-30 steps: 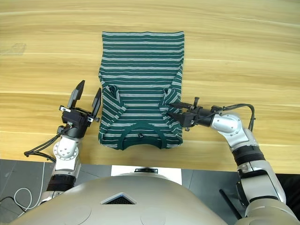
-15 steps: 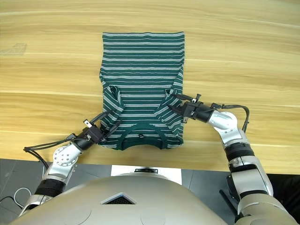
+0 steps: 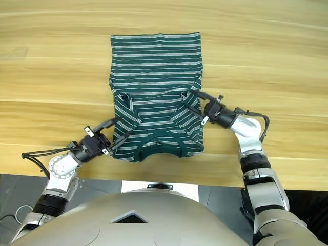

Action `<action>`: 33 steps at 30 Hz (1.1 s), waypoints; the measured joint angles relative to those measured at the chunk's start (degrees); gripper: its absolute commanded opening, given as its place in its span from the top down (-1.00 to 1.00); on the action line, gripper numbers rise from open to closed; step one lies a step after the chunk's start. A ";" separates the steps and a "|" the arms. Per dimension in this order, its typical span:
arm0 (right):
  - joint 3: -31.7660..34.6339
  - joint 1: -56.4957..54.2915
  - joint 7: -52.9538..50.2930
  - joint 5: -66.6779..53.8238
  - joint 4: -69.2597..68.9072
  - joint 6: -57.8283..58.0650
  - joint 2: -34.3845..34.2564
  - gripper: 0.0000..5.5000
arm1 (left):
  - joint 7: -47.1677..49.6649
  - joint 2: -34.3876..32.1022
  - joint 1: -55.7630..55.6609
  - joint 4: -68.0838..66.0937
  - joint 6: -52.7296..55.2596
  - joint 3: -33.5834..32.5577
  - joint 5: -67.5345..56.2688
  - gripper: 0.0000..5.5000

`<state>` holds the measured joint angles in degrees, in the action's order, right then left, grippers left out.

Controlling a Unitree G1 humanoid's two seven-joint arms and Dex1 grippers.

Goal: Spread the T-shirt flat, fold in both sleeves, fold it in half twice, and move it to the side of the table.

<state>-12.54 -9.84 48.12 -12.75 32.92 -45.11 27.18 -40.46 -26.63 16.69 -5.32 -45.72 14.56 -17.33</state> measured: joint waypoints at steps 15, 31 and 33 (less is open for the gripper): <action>9.79 4.43 -26.50 27.55 -7.36 0.91 6.73 0.23 | 15.26 0.72 -5.88 -9.23 0.69 -17.66 14.54 0.10; -3.37 1.06 -36.05 48.44 1.88 -11.29 25.61 -0.66 | 27.68 -16.78 -6.45 -13.01 -0.65 -12.91 49.27 -0.61; -4.24 3.30 -31.71 44.21 -1.14 -11.93 28.06 -0.72 | 25.48 -20.38 -5.74 -10.46 -0.24 -11.83 49.20 -0.67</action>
<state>-16.78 -6.54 16.41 31.46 31.78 -57.04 55.24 -14.98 -47.01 10.96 -15.79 -45.96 2.73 31.87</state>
